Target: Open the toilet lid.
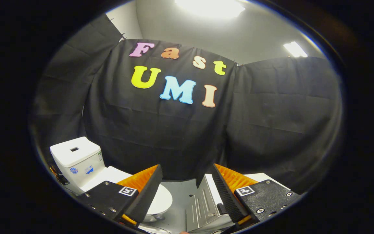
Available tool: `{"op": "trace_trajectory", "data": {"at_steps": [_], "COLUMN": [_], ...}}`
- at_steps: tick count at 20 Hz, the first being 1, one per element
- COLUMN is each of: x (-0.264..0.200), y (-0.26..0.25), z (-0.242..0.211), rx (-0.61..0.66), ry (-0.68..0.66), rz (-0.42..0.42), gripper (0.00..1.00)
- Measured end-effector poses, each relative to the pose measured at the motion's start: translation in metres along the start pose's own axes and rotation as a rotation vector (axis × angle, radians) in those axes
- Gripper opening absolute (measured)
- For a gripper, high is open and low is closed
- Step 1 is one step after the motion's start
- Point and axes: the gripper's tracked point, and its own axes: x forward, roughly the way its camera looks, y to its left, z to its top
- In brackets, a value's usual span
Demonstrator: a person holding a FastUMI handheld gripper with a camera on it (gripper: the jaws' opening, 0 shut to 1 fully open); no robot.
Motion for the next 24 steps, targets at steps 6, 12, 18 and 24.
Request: {"op": "trace_trajectory", "data": {"at_steps": [6, 12, 18, 24], "x": [0.002, 0.011, 0.025, 0.035], "y": [-0.003, 0.002, 0.015, 0.04], "z": [0.003, -0.018, -0.047, -0.095], "rx": [0.005, 0.025, 0.108, 0.138], "ry": [-0.054, -0.009, 0.027, 0.147], "rz": [-0.016, -0.011, 0.005, 0.046], "gripper": [0.95, 0.95, 0.95, 0.95]}}
